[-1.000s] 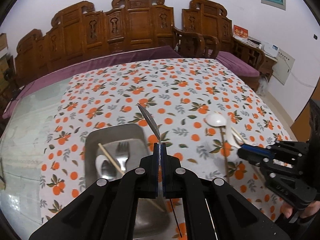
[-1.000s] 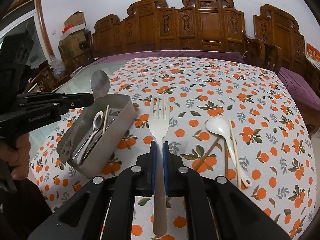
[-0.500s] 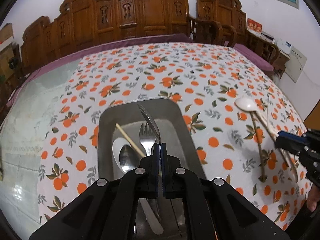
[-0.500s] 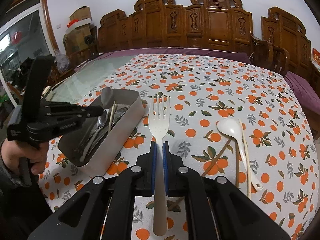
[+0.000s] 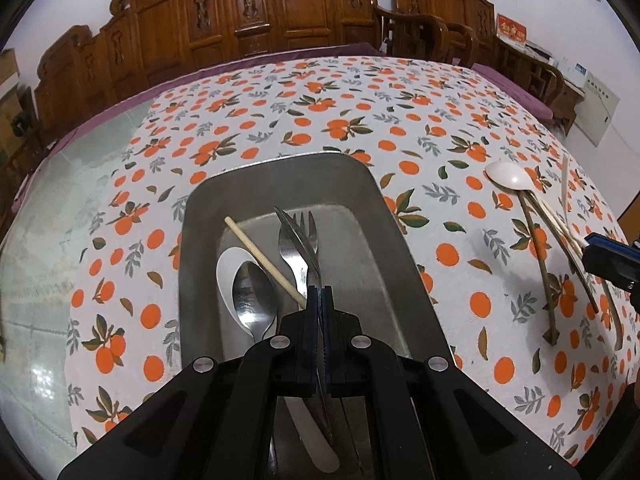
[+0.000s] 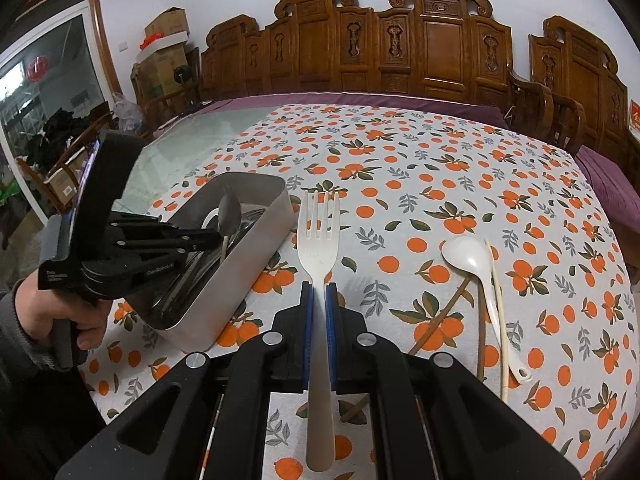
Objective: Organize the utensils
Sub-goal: 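Carry the knife into the grey tray and open the left gripper while the right gripper holds the fork, then lower the white plastic fork into the grey tray and open the right gripper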
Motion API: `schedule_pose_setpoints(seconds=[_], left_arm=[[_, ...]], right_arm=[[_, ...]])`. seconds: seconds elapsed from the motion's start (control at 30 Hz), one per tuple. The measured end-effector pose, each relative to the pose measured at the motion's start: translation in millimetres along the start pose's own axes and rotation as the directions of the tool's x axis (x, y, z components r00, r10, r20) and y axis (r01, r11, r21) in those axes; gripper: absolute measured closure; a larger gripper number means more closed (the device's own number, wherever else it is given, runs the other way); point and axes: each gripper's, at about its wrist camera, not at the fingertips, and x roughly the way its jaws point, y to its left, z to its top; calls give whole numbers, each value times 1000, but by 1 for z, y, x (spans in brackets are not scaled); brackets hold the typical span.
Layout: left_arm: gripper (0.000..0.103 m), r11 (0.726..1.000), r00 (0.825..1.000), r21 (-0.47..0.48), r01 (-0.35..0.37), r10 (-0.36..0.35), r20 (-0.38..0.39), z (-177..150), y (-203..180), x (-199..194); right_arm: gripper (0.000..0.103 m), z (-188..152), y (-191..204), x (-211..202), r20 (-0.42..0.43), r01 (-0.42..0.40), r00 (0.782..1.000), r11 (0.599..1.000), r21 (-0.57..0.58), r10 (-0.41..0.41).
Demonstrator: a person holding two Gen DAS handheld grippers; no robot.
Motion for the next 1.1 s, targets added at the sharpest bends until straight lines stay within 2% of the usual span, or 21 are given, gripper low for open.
schedule_pose_setpoints(seconds=[0.3, 0.37, 0.47, 0.67, 0.87, 0.93, 1.0, 1.1], left_arm=[[100, 1000, 1000, -24, 9, -10, -10, 0, 5, 1], [99, 1000, 1000, -29, 6, -5, 5, 1, 7, -4], [92, 999, 999, -42, 2, 0, 38, 3, 14, -16], [91, 997, 995, -71, -11, 18, 102, 8, 31, -38], [74, 993, 987, -112, -25, 42, 158, 13, 51, -55], [64, 991, 984, -128, -30, 52, 169, 14, 57, -60], [48, 989, 982, -141, -33, 58, 181, 14, 63, -63], [45, 985, 980, -165, -51, 81, 182, 14, 73, -66]], right_arm=[[95, -1, 1, 0, -2, -1, 1000, 1000, 1, 1], [95, -1, 1, 0, -1, -3, 1000, 1000, 2, 3], [95, 0, 4, -1, 5, -6, 1000, 1000, 8, 6], [95, 7, 14, -1, 20, -21, 1000, 1000, 18, 20], [95, 26, 39, 5, 36, -48, 998, 999, 18, 48], [95, 32, 49, 9, 37, -55, 998, 998, 7, 54], [95, 37, 60, 17, 33, -62, 998, 998, -3, 62], [95, 43, 74, 28, 27, -76, 997, 997, -6, 76]])
